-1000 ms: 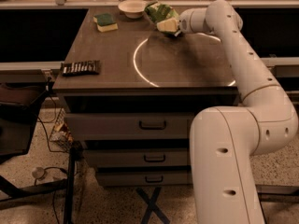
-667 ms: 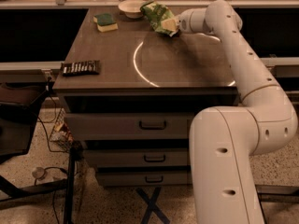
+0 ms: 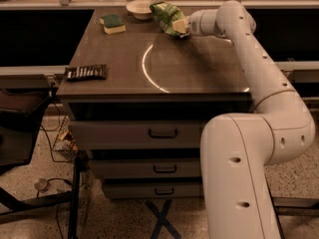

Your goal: Move green jalapeno chip bag near rxbar chocolate

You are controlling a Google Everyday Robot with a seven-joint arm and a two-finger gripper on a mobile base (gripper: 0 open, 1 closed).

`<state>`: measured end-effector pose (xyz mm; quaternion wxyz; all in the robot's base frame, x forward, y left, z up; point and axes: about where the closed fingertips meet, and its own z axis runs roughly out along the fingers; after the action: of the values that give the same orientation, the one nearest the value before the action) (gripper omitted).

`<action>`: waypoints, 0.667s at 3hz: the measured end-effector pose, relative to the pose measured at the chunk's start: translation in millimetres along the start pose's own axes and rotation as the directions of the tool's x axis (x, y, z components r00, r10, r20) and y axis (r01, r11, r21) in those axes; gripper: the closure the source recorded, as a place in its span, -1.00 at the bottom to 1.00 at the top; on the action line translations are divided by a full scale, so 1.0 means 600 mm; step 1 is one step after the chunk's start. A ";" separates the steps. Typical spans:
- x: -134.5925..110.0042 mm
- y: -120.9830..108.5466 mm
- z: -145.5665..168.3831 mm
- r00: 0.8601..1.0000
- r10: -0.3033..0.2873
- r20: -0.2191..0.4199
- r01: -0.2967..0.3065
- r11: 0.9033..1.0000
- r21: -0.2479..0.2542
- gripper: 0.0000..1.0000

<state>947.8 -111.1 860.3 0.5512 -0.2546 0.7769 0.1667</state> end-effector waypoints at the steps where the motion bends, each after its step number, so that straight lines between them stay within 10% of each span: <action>1: 0.002 0.002 0.003 1.000 0.000 -0.002 0.000 1.000 -0.002 1.00; 2: 0.002 0.002 0.003 1.000 0.000 -0.002 0.000 1.000 -0.002 1.00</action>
Offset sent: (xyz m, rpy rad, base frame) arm 0.0003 0.0018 -0.0015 0.0001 0.0019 0.0020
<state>948.2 -109.2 858.7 0.5503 -0.2553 0.7771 0.1676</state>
